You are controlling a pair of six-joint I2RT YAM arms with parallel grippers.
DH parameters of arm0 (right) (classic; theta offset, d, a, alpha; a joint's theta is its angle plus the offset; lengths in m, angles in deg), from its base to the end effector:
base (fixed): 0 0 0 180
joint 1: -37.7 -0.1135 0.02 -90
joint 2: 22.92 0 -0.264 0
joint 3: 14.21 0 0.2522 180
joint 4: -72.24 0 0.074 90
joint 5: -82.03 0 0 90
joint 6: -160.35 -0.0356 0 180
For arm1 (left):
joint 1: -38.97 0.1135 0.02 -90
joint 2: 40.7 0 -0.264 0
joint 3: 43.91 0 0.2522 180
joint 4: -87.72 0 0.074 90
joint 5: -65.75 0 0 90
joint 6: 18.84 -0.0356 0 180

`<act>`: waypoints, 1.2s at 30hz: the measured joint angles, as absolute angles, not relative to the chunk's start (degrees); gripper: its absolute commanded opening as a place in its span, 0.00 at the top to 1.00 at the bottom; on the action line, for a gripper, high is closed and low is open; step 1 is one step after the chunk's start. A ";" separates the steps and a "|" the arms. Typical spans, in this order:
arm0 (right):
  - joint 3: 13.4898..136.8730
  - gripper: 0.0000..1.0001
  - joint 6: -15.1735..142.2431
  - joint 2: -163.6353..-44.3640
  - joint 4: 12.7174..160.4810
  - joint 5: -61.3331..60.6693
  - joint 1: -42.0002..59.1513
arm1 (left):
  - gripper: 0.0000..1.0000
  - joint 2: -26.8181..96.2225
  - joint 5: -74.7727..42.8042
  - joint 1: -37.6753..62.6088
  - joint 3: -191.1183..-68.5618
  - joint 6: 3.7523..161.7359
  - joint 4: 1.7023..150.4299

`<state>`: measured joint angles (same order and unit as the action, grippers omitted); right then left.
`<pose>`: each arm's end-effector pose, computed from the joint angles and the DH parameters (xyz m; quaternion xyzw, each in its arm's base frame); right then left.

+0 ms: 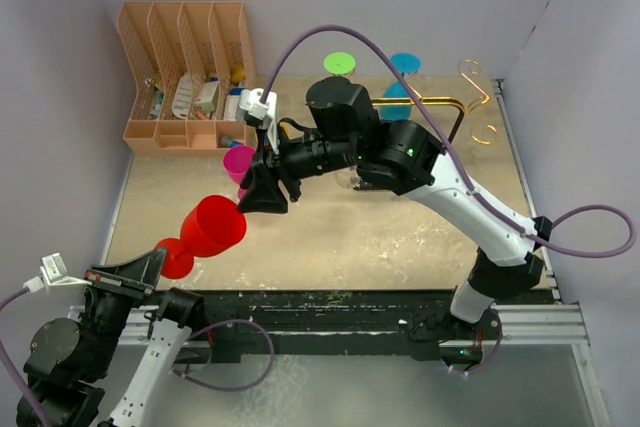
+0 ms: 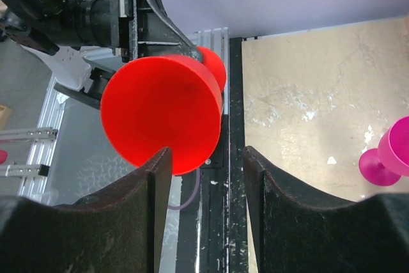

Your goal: Take the wine glass off the wine glass rack

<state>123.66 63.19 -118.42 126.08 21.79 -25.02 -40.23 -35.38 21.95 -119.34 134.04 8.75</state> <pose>0.1376 0.3053 0.5254 -0.4925 0.5863 0.5133 0.3876 -0.0648 0.0270 0.3516 -0.3445 0.6447 -0.3814 0.5659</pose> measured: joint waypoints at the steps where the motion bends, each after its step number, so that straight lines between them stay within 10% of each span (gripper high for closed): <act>1: 123.92 0.50 63.19 -118.88 126.08 21.79 -25.02 | 1.00 -40.23 -35.38 21.95 -119.34 133.99 8.77; 11: 127.46 0.55 63.10 -124.94 126.47 21.70 -25.02 | 1.00 -40.23 -35.36 21.95 -119.30 133.90 9.60; 18: 129.80 0.99 62.21 -127.34 126.67 23.01 -25.08 | 1.00 -40.23 -35.86 21.95 -119.27 133.03 9.56; 22: 131.79 1.00 61.92 -128.72 126.95 23.16 -25.26 | 0.96 -40.21 -36.74 21.95 -119.27 132.83 9.54; 29: 133.65 1.00 61.88 -130.51 127.24 22.92 -25.23 | 0.21 -39.80 -37.26 21.95 -119.76 131.46 9.25; 36: 136.49 1.00 61.92 -132.35 127.11 16.89 -24.97 | 0.11 -37.96 -42.03 21.95 -124.98 131.54 4.53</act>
